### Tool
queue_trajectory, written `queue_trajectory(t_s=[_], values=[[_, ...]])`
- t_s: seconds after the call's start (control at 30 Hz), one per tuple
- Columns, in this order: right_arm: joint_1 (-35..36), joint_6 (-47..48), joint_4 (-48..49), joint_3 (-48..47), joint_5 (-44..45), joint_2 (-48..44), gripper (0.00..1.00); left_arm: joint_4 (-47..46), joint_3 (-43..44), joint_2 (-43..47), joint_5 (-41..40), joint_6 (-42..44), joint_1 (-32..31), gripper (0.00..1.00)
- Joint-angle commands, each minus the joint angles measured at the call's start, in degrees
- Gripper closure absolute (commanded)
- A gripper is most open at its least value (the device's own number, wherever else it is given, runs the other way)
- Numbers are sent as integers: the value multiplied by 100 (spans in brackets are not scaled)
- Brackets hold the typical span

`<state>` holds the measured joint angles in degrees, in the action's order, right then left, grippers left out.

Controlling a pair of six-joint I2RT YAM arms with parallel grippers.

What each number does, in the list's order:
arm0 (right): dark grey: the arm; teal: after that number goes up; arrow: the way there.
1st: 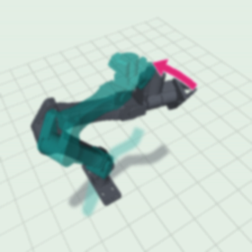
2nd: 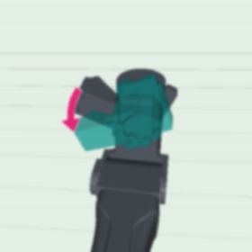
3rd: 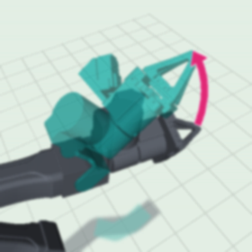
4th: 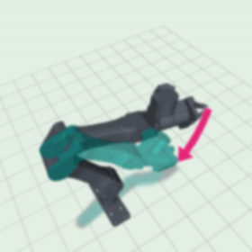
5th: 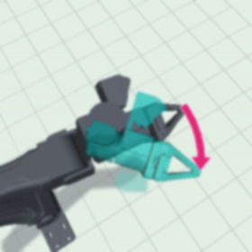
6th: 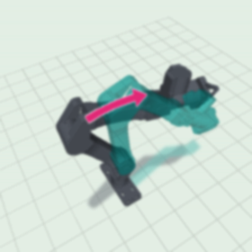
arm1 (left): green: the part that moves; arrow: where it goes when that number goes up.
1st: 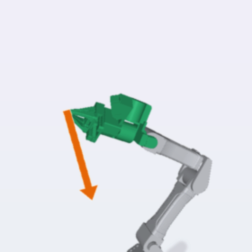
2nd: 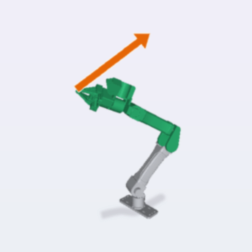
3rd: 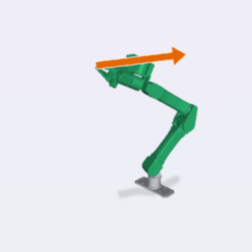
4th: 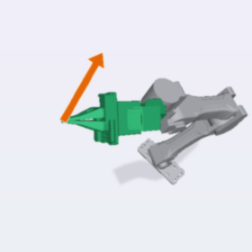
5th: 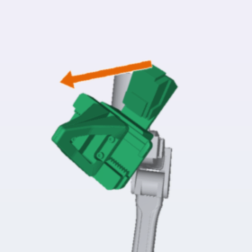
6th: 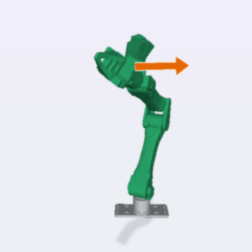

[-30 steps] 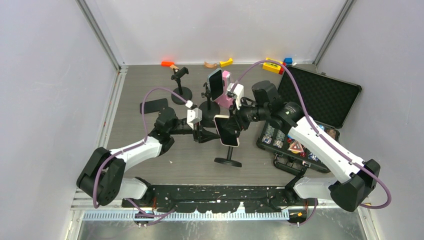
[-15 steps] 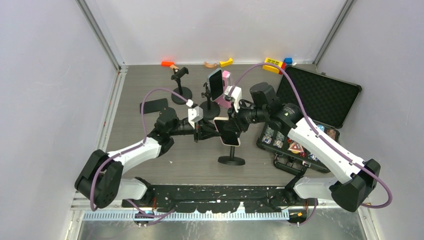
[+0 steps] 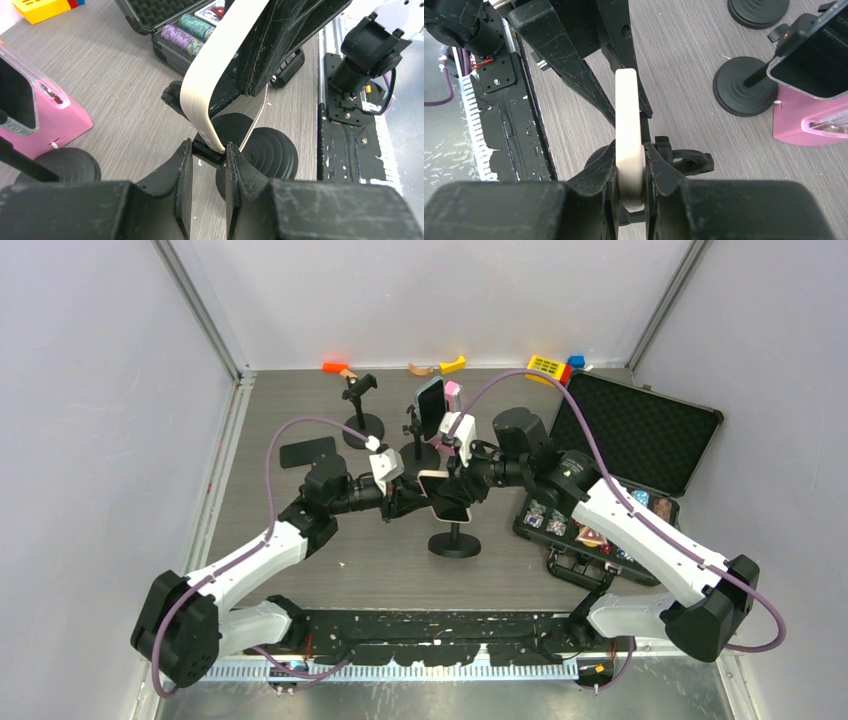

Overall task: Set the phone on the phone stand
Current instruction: Install the phone on the phone stand.

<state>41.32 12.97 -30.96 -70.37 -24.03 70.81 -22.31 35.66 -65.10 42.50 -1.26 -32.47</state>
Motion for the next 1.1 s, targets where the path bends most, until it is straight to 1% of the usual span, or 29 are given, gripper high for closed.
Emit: queue_trajectory(t_s=[0.0,0.1,0.17,0.2,0.23,0.27,0.3,0.37,0.43,0.6,0.7,0.93,1.07], values=[[-42,82,708,126,324,-3,89,426,258,424,-171,492,113,100],[-22,76,991,384,281,22,83,515,108,522,-157,748,127,100],[-13,0,1138,530,295,59,75,514,2,535,-107,893,133,100],[-8,-33,1209,589,334,74,69,490,-35,535,-102,942,135,100],[-1,-91,1221,613,362,83,66,458,-63,553,-97,984,143,100],[-1,-119,1234,617,434,89,58,418,-87,565,-93,1025,151,100],[5,-150,1229,631,469,81,54,386,-109,579,-119,1052,165,100],[1,-157,1199,679,594,3,40,351,-118,616,-126,1078,200,100],[2,-114,1159,784,649,-193,34,348,-134,645,-122,1122,212,100],[-1,6,1089,1148,530,-584,29,381,-207,686,142,1140,215,100],[-12,86,898,1291,239,-651,28,572,-165,701,373,1111,215,100],[-15,79,966,1655,-365,-692,30,1304,-14,697,660,1079,215,100],[-12,17,1031,1765,-506,-671,31,1720,120,662,750,1070,215,100]])
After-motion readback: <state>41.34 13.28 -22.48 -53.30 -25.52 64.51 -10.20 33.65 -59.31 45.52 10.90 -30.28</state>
